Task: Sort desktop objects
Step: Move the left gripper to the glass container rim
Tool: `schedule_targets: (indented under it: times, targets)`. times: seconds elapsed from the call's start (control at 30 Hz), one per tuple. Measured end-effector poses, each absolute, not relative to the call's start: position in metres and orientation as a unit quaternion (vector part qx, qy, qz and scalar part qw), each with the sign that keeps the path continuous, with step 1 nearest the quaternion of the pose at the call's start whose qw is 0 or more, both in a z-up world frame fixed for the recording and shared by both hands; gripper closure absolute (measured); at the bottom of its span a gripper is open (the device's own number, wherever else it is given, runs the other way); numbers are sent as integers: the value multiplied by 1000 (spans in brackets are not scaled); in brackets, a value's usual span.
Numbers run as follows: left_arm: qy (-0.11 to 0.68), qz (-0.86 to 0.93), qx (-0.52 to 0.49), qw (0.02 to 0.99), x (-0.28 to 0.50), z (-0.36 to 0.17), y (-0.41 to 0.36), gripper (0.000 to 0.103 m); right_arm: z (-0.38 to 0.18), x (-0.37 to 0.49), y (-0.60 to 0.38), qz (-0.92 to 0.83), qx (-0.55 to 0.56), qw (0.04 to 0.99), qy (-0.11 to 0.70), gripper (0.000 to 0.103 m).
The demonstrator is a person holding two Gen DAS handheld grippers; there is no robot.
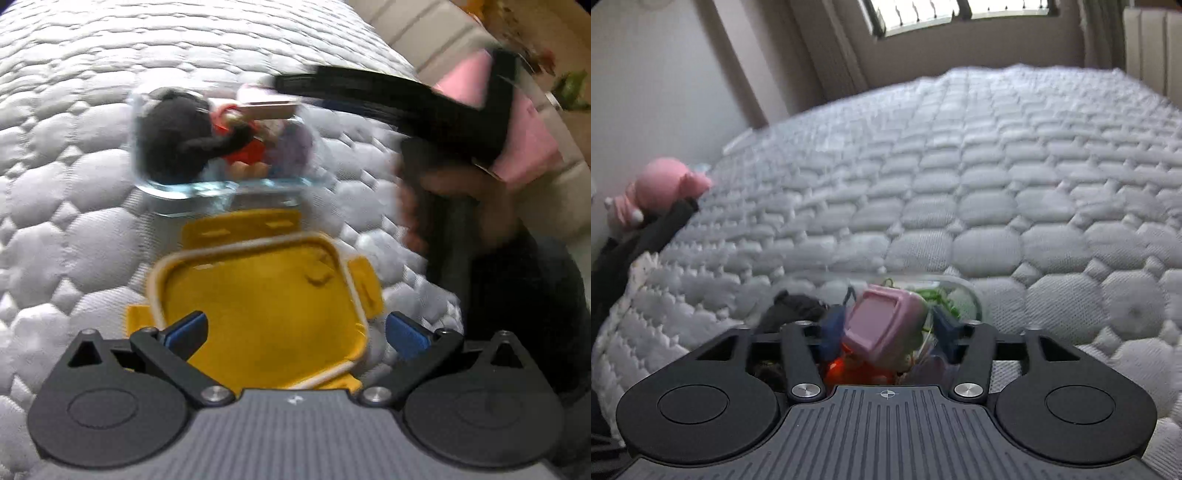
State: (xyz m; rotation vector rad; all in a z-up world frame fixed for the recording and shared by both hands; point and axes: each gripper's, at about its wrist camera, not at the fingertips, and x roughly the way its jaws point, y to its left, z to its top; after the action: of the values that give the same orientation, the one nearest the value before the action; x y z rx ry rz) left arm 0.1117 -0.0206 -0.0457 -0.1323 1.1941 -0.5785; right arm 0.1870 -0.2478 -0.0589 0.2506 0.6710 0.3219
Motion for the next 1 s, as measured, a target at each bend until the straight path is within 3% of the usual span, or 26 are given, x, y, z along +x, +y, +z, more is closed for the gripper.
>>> schedule_targets:
  times: [0.07, 0.23, 0.3, 0.4, 0.53, 0.77, 0.83, 0.9, 1.0]
  targets:
    - [533, -249, -82, 805, 123, -38, -9, 1, -44, 162, -264, 142, 151, 937, 282, 7]
    - [502, -201, -125, 832, 166, -25, 2, 9, -54, 109, -300, 156, 273, 911, 268, 5]
    - [522, -190, -120, 823, 185, -30, -3, 17, -69, 90, -309, 153, 311, 899, 267, 0]
    - [550, -164, -104, 812, 210, -43, -13, 22, -99, 60, -318, 102, 352, 895, 255, 0]
    - [547, -138, -66, 823, 225, -38, -28, 34, -122, 62, -323, 97, 370, 862, 331, 0]
    - [565, -127, -81, 811, 243, -45, -42, 29, -127, 70, -296, 147, 305, 852, 400, 0]
    - [575, -119, -79, 806, 248, -54, -45, 23, -124, 68, -284, 156, 280, 857, 403, 0]
    - [585, -124, -89, 796, 253, -63, -47, 3, -122, 66, -275, 147, 254, 868, 400, 0]
    - [595, -114, -70, 792, 257, -67, -59, 3, -123, 66, -271, 147, 239, 872, 401, 0]
